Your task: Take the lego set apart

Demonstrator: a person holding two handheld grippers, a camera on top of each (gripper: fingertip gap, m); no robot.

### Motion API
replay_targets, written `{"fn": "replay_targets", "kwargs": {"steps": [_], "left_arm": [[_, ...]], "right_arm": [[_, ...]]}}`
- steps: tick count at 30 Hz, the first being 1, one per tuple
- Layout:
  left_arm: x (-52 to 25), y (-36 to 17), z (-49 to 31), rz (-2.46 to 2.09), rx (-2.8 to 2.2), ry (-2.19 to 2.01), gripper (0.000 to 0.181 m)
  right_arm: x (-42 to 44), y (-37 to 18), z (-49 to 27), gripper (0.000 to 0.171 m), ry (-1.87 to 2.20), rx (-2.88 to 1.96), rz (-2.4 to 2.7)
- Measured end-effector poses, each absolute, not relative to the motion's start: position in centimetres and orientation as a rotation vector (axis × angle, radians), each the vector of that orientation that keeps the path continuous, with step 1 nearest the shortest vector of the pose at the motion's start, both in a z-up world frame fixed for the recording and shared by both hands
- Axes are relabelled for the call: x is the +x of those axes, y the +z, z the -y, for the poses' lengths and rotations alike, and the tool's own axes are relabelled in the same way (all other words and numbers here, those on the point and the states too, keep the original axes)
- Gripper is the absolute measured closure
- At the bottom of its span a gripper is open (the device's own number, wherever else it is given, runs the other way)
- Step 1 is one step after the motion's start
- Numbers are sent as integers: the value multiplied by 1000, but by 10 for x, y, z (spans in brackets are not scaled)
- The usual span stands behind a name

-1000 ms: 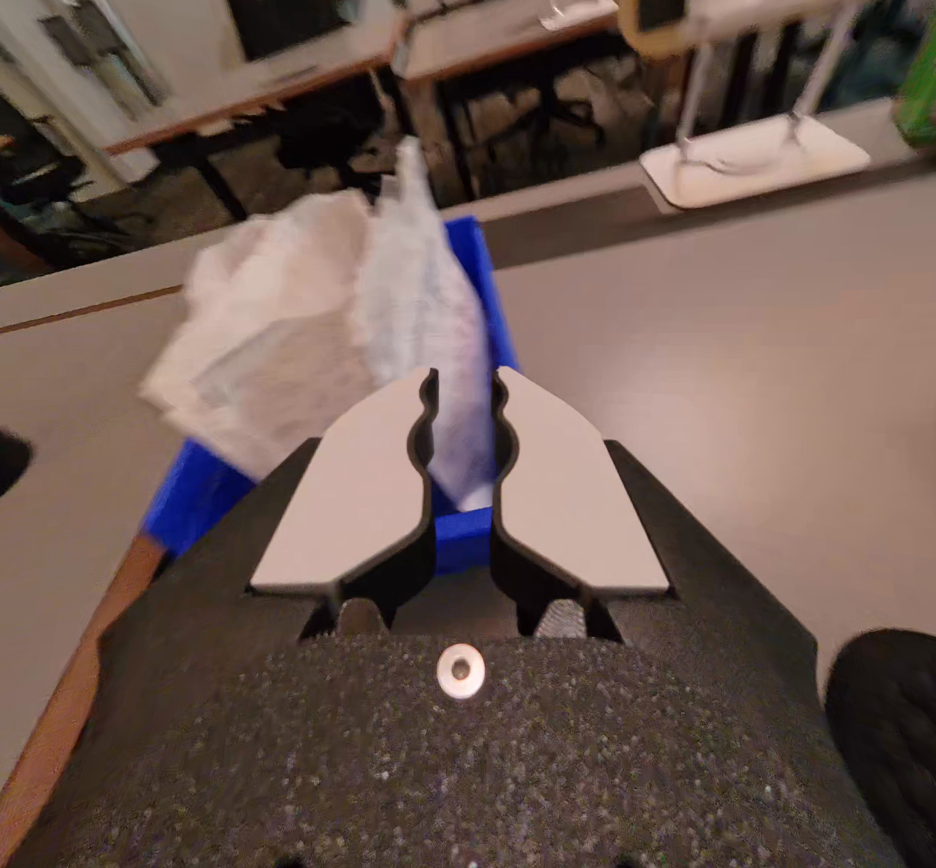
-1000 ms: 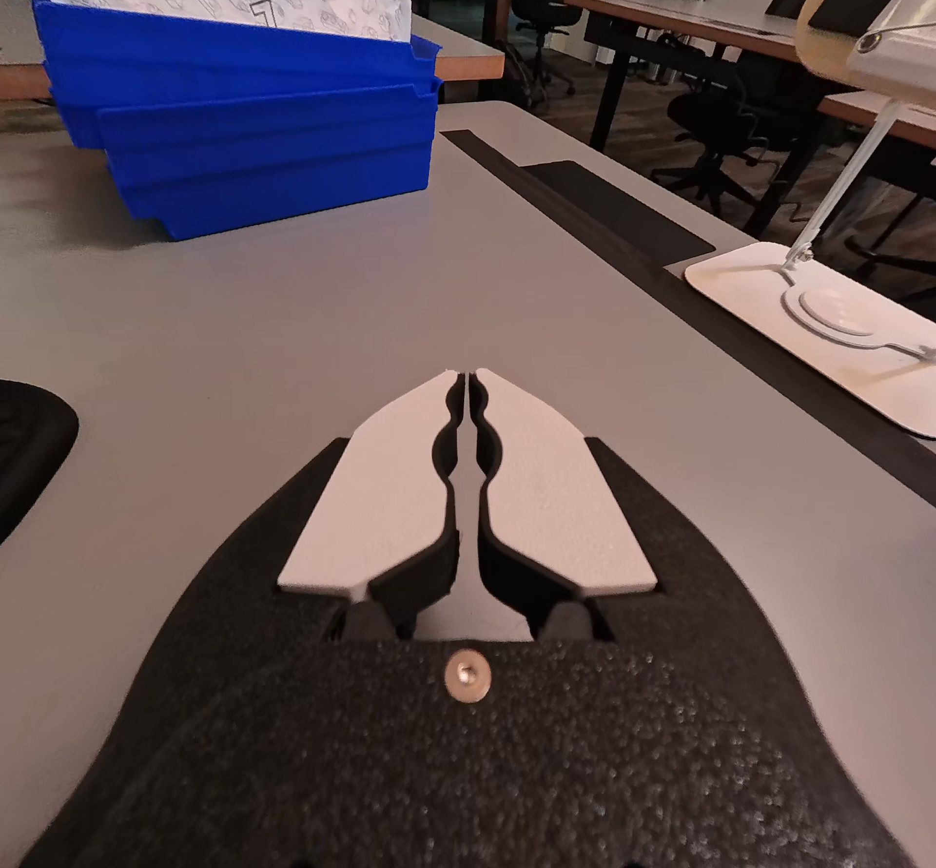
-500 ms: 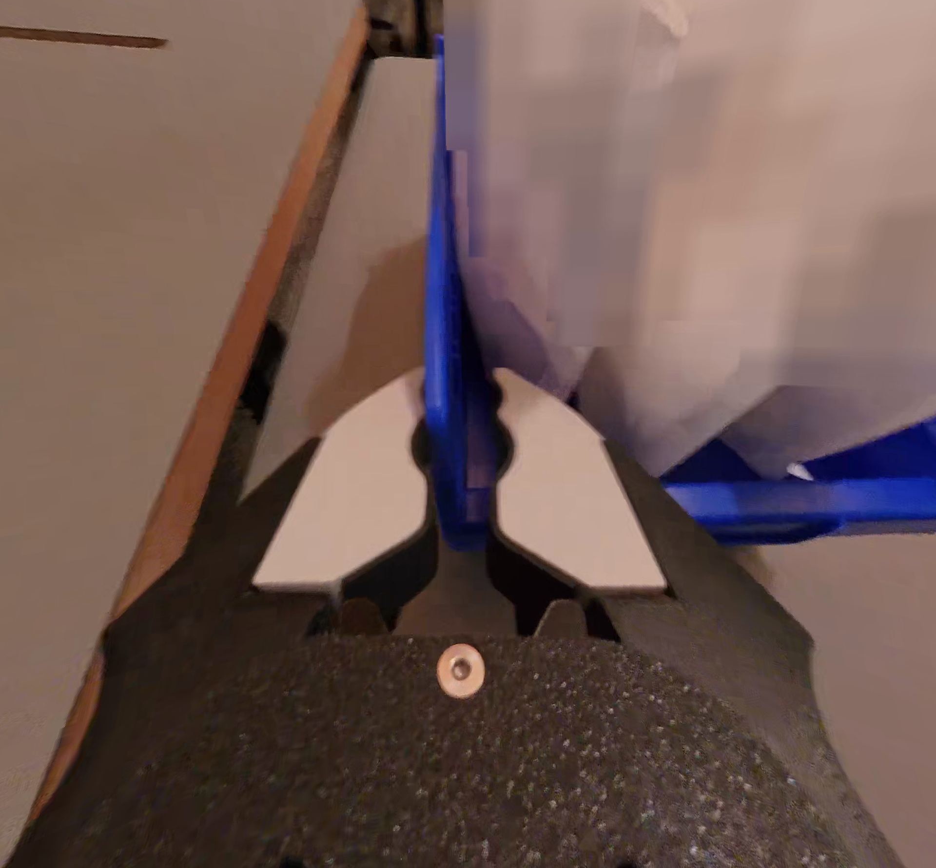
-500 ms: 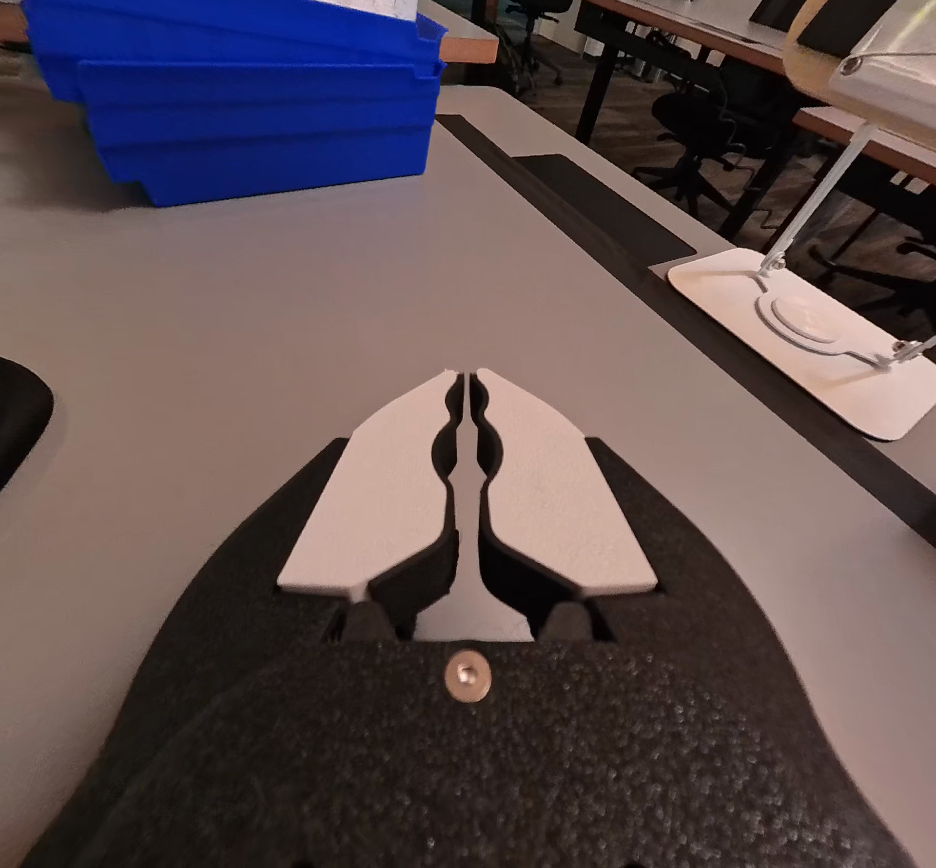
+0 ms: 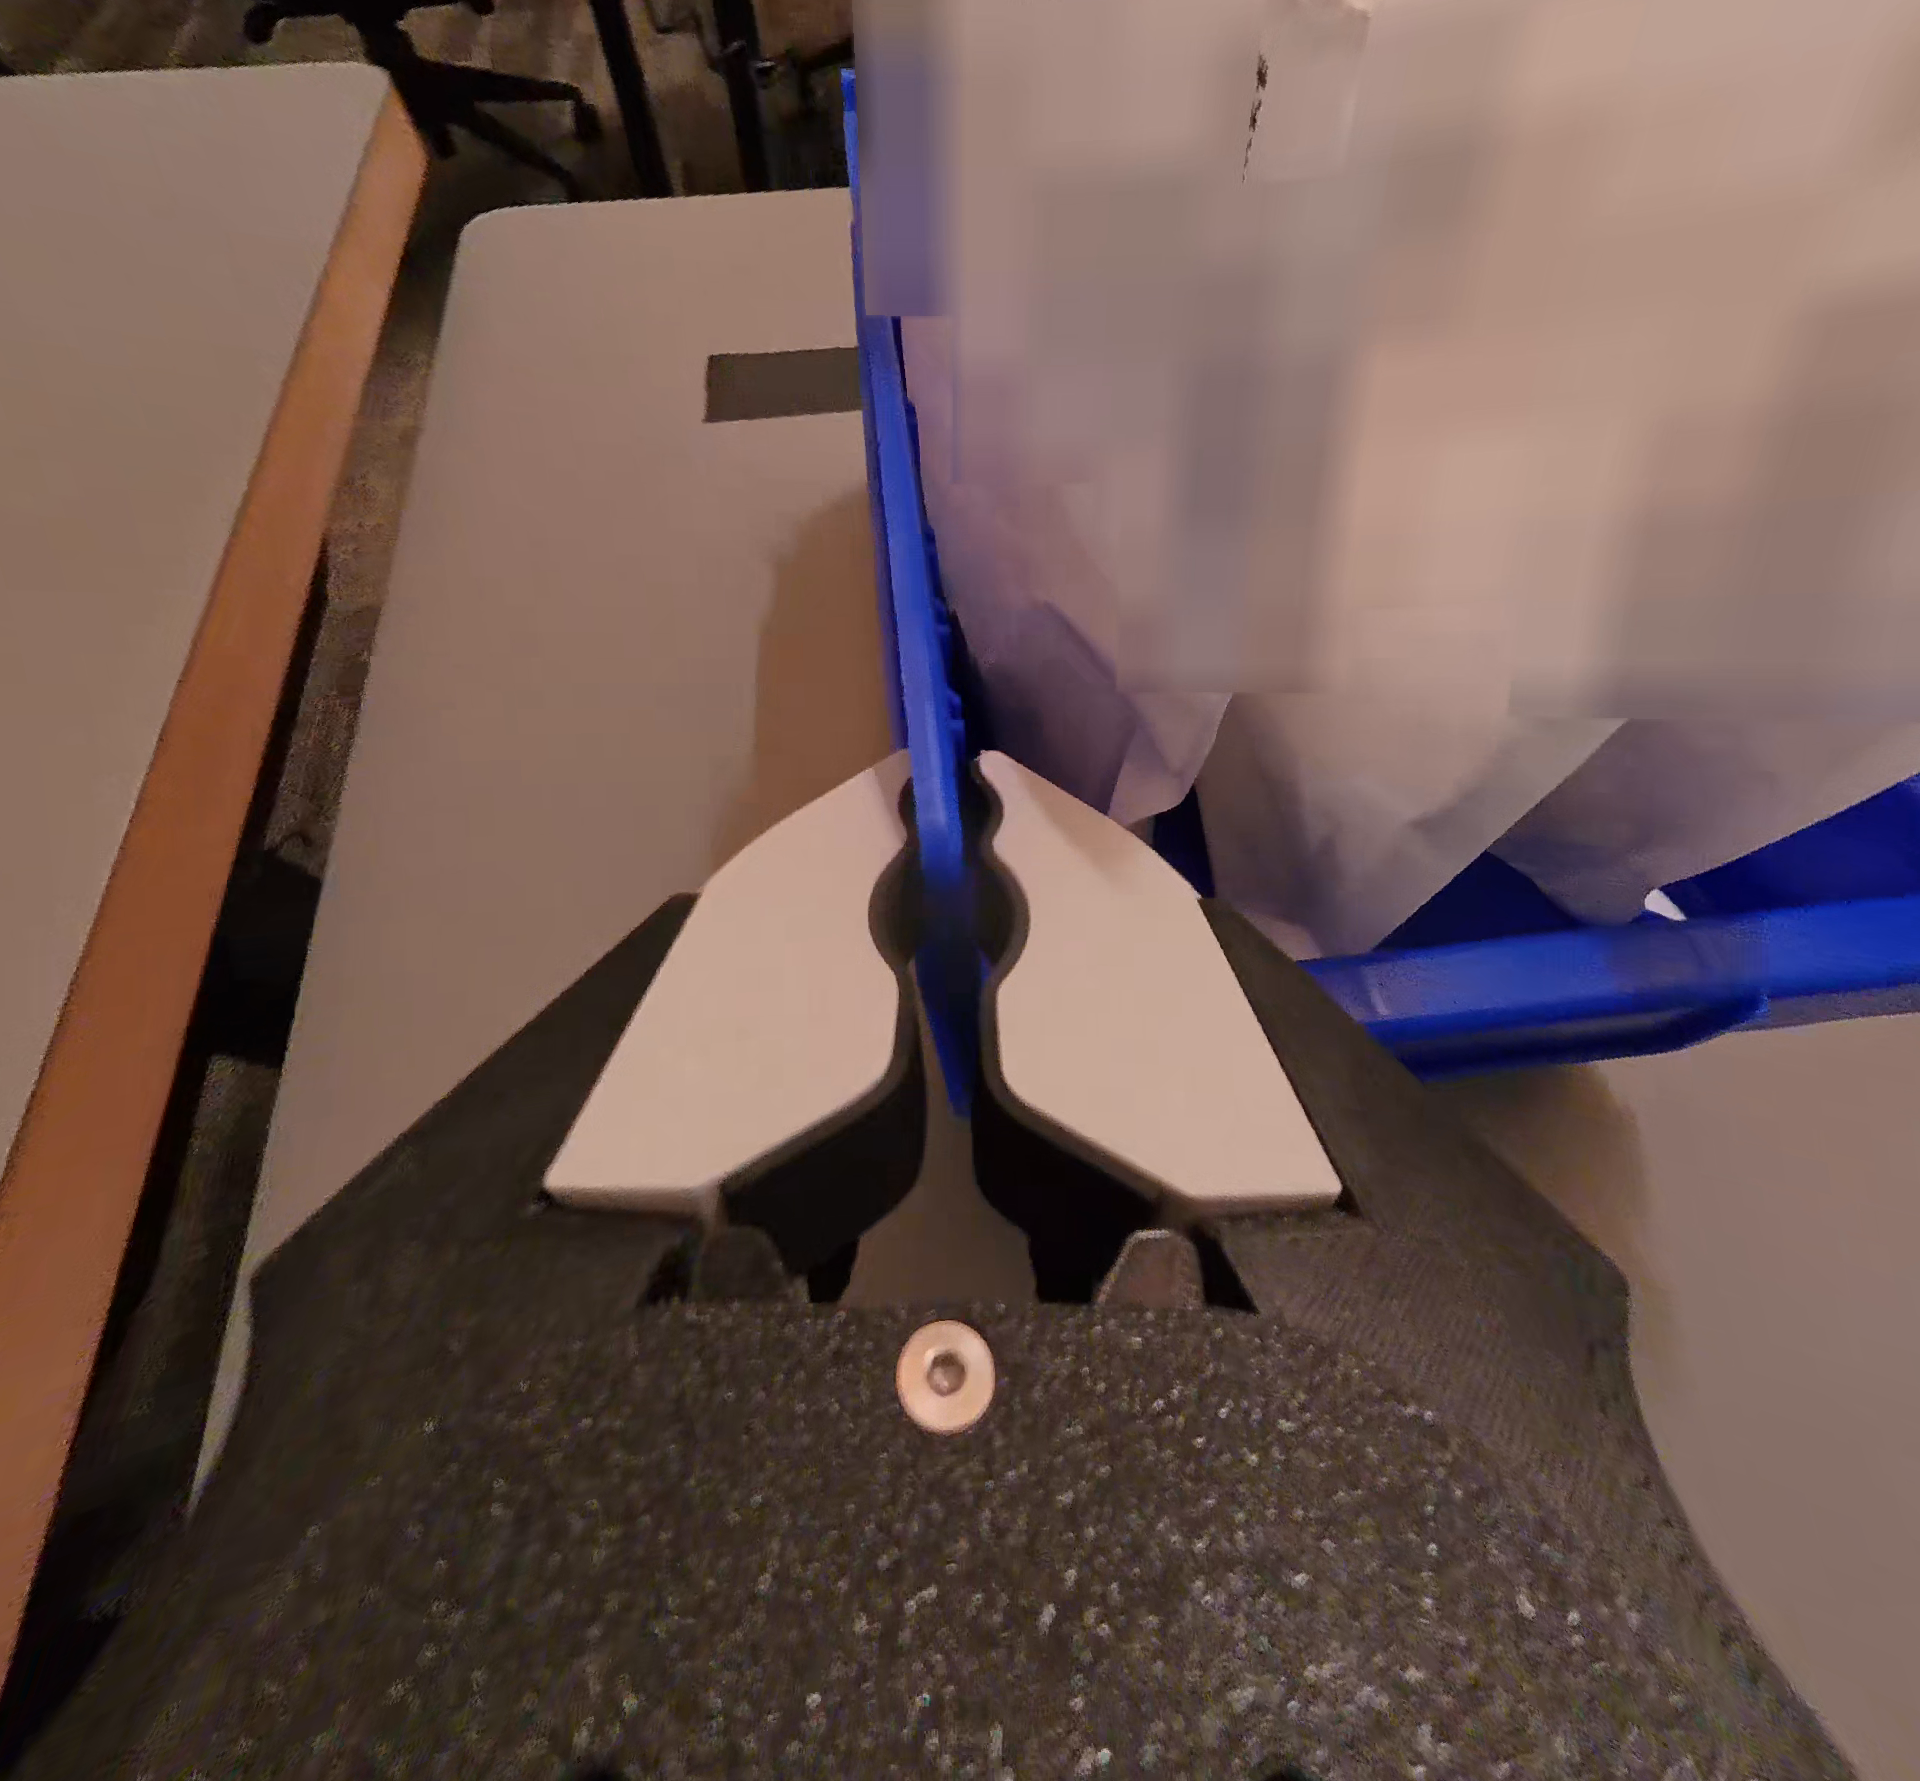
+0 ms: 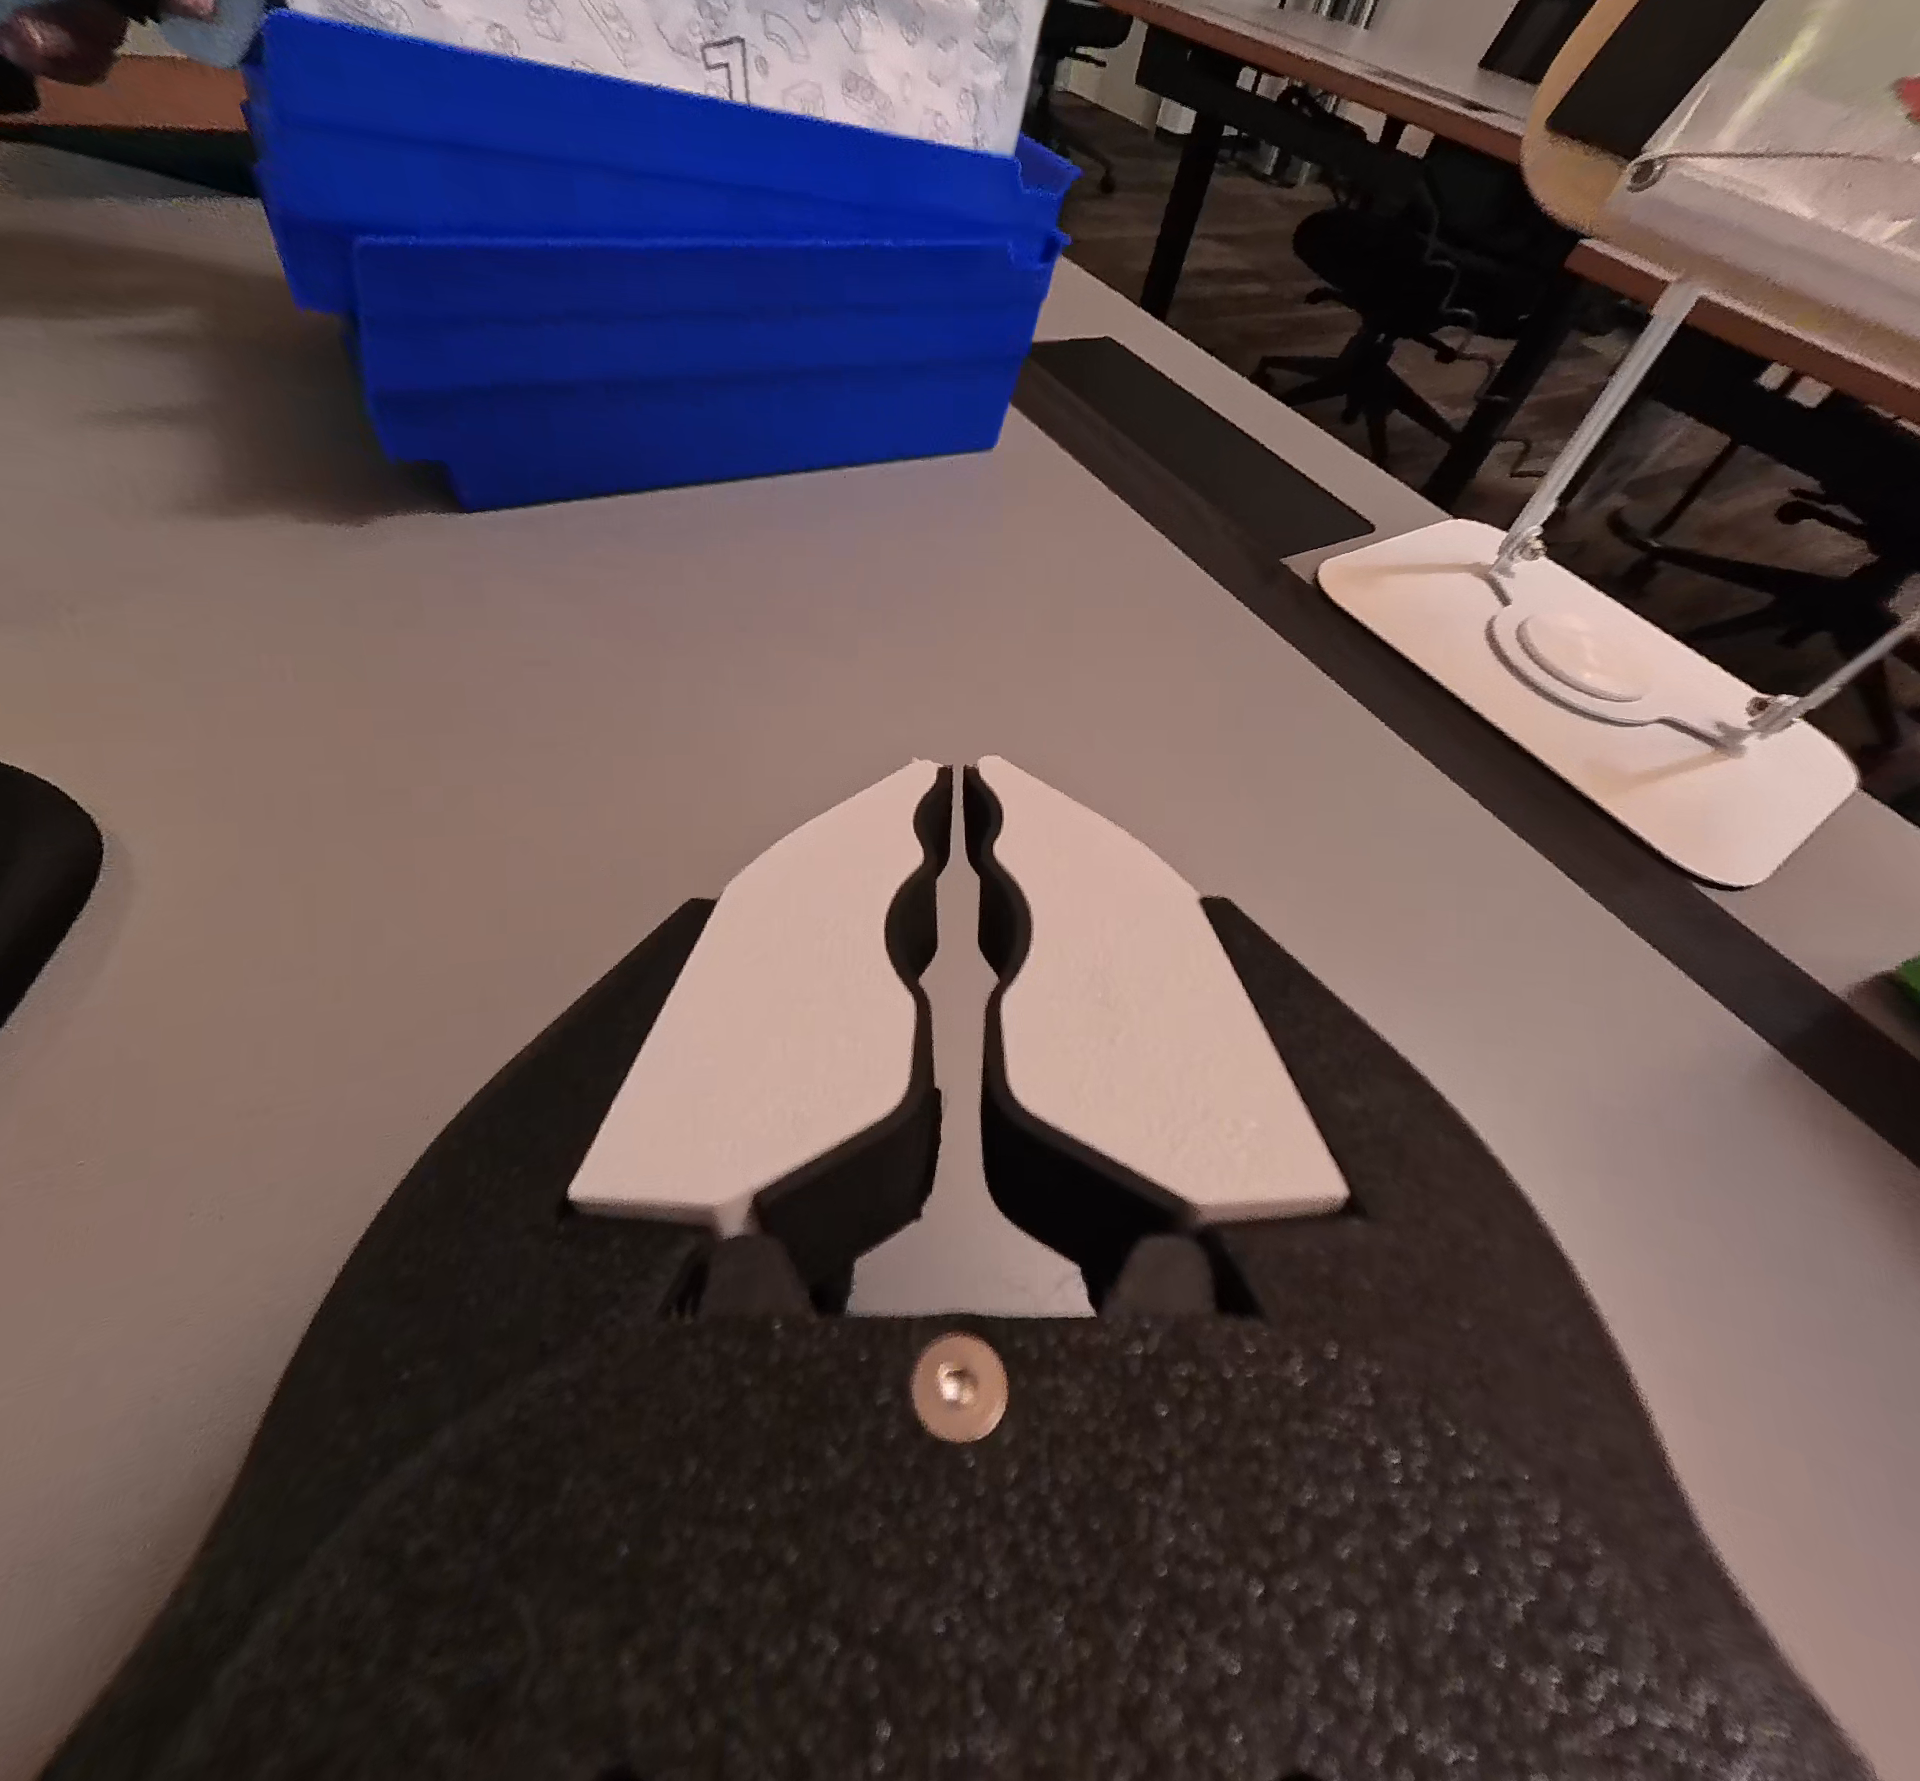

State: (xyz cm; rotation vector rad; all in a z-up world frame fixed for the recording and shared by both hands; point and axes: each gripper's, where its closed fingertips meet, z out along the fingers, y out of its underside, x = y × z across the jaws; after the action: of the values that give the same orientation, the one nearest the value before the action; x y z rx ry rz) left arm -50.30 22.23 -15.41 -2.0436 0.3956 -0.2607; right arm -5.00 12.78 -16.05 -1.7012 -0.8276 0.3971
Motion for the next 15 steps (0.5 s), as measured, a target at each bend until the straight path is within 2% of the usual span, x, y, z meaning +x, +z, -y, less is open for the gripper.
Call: {"fn": "replay_targets", "kwargs": {"steps": [15], "left_arm": [[-411, -154, -267, -733, -1962, -442, 177]], "right_arm": [[-20, -157, -127, 170, 353, -1715, 773]]}}
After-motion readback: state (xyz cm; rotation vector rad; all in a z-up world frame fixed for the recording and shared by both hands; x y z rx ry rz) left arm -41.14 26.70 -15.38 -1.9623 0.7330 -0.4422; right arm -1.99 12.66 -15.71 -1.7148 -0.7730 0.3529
